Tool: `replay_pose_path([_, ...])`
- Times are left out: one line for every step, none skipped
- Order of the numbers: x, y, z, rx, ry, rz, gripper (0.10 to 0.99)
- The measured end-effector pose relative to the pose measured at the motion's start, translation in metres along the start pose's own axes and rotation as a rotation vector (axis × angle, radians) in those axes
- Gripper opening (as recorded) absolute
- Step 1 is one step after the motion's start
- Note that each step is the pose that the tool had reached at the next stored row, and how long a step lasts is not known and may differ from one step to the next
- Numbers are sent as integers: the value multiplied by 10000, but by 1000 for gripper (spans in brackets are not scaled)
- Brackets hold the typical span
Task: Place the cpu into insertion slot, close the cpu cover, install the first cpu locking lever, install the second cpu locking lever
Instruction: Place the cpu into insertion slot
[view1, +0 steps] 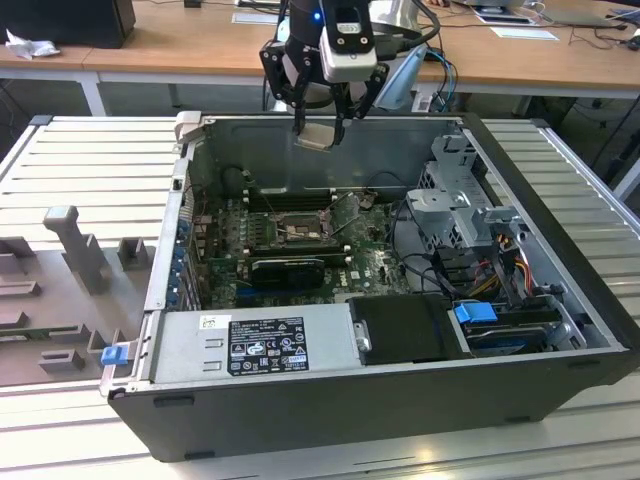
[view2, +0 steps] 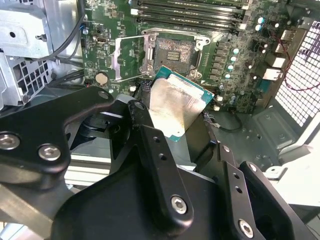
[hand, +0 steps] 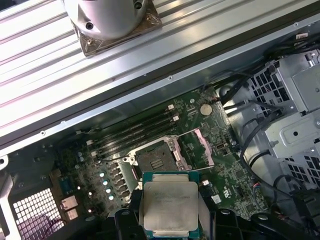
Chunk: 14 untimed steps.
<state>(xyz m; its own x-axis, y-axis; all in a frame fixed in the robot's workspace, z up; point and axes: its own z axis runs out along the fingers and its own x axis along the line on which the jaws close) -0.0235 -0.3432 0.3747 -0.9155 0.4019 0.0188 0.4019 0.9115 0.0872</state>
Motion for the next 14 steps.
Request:
replay_pose_path([1,0,1,0,-2,18,529])
replay_pose_path([2,-1,1,0,-2,28,529])
replay_pose_path([2,-1,1,0,-3,36,529])
replay_pose_path([2,-1,1,-1,-4,40,529])
replay_pose_path([2,-1,1,-1,-4,45,529])
replay_pose_path([2,-1,2,-1,-5,51,529])
replay_pose_path([3,-1,3,-1,-6,57,529])
replay_pose_path([3,-2,3,-1,-5,60,529])
replay_pose_path([4,-2,3,-1,-6,65,529])
replay_pose_path([4,-2,4,-1,-6,67,529])
replay_pose_path([5,-3,5,-1,-7,72,529])
replay_pose_path([7,-3,5,-1,-7,77,529])
replay_pose_path([7,-4,6,-2,-7,82,529])
replay_pose_path([8,-4,7,-2,-8,88,529])
